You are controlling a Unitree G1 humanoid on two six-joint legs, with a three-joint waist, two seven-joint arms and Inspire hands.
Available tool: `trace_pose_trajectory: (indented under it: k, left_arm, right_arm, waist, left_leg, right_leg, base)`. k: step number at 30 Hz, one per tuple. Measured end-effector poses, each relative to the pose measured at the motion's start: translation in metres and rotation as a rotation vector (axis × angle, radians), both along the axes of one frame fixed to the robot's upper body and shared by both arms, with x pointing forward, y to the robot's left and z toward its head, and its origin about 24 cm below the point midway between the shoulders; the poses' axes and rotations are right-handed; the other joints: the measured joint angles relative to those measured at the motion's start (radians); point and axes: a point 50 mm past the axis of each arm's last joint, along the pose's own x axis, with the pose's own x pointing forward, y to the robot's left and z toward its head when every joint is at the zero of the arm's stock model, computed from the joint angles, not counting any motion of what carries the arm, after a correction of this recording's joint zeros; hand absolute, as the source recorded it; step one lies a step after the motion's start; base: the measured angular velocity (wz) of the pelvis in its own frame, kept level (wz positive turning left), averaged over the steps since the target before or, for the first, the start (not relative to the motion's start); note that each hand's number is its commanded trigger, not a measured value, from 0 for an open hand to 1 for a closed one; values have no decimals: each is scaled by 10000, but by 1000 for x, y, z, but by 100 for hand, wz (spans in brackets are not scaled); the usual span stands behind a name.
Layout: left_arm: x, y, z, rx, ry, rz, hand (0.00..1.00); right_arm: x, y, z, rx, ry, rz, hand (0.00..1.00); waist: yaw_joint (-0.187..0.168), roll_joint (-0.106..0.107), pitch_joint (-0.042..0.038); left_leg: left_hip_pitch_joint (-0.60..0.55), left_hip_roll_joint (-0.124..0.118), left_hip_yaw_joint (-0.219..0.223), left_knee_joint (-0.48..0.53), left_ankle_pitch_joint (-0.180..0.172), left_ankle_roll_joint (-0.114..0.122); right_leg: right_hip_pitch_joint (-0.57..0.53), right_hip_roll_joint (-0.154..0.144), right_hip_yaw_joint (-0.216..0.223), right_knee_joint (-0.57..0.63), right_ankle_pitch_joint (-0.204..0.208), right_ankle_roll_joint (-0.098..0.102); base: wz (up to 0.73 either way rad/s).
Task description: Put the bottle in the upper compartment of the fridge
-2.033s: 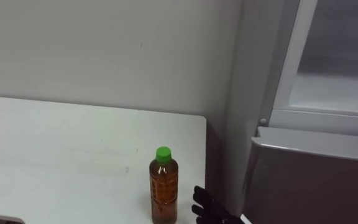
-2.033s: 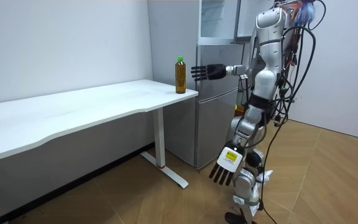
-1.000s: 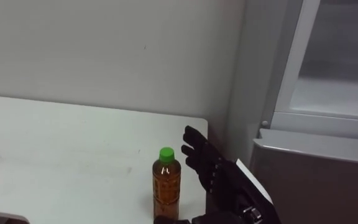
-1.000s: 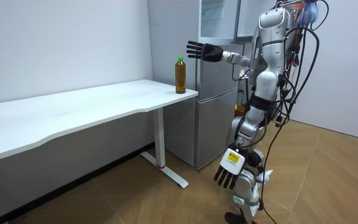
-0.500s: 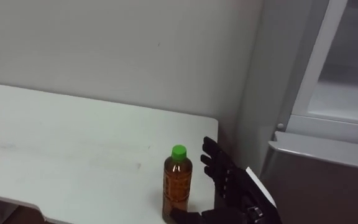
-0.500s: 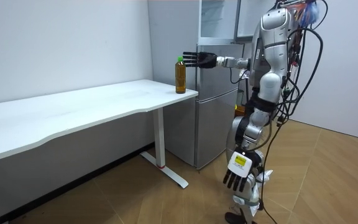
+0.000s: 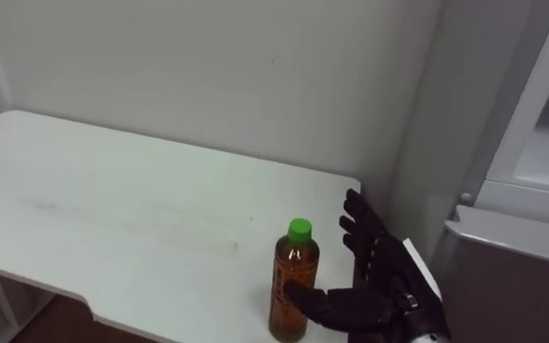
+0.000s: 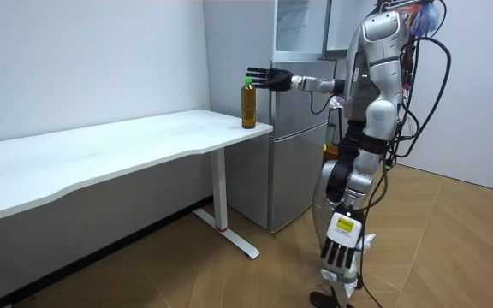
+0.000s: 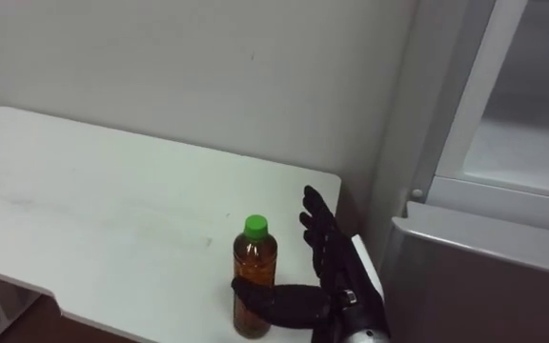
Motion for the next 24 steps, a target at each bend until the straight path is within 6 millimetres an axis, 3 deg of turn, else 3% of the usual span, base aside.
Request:
trace_pose_trajectory:
  k: [9, 14, 20, 24]
  left_arm:
    - [14, 0, 2, 46, -564, -77, 0]
    - [15, 2, 2, 166, -507, 34, 0]
    - [17, 3, 3, 257, -451, 46, 0]
    - [17, 2, 3, 273, -422, 50, 0]
  right_arm:
    - [3, -5, -9, -54, 271, -916, 0]
    - [12, -6, -18, -527, 607, -1139, 0]
    - [22, -4, -26, -806, 1126, -1268, 0]
    - [21, -4, -38, -662, 1710, -1407, 0]
  waist:
    - [397, 138, 24]
    - [420, 139, 20]
    - [465, 16, -46]
    - [636, -64, -10]
  left_leg:
    - [-83, -17, -91, 83, 1, 2]
    - [-160, -34, -184, 136, 19, 10]
    - [-257, -107, -390, 121, 99, 28]
    - [-201, -113, -399, 122, 102, 31]
  right_leg:
    - [-7, -27, -118, 10, 0, 0]
    - [-21, -52, -212, 7, 0, 0]
    - [-68, -89, -380, 9, 0, 0]
    - [2, -106, -479, 13, 0, 0]
  base:
    - [2]
    - [6]
    - [8]
    - [0]
